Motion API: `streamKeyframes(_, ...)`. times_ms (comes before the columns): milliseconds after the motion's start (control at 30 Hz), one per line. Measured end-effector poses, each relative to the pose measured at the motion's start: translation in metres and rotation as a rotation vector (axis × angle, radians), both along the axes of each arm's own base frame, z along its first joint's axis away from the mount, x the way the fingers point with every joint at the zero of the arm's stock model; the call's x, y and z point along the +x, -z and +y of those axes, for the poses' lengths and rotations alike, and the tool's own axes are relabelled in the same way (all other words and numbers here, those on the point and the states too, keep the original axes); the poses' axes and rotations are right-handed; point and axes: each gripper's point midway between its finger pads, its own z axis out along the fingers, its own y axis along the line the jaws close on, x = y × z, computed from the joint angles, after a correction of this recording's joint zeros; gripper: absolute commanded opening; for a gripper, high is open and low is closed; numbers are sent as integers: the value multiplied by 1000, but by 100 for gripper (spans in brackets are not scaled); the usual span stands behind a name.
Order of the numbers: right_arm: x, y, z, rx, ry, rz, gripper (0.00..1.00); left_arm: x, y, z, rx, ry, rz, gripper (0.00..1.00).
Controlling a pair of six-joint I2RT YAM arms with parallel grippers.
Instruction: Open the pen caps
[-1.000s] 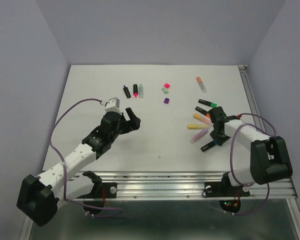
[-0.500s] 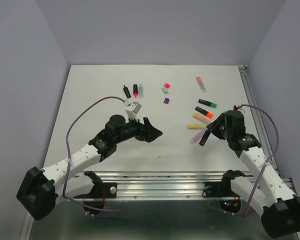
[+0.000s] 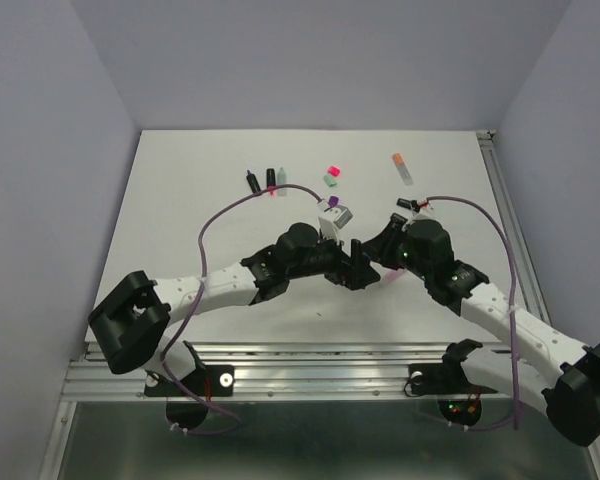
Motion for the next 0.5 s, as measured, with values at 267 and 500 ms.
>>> streamKeyframes(267,5,-4,18,21,39,18,1,22,11,1,79,-102,-34,94)
streamKeyframes(500,9,-20,23,62,56,2,1,35,18,9,150,-169,-55,80)
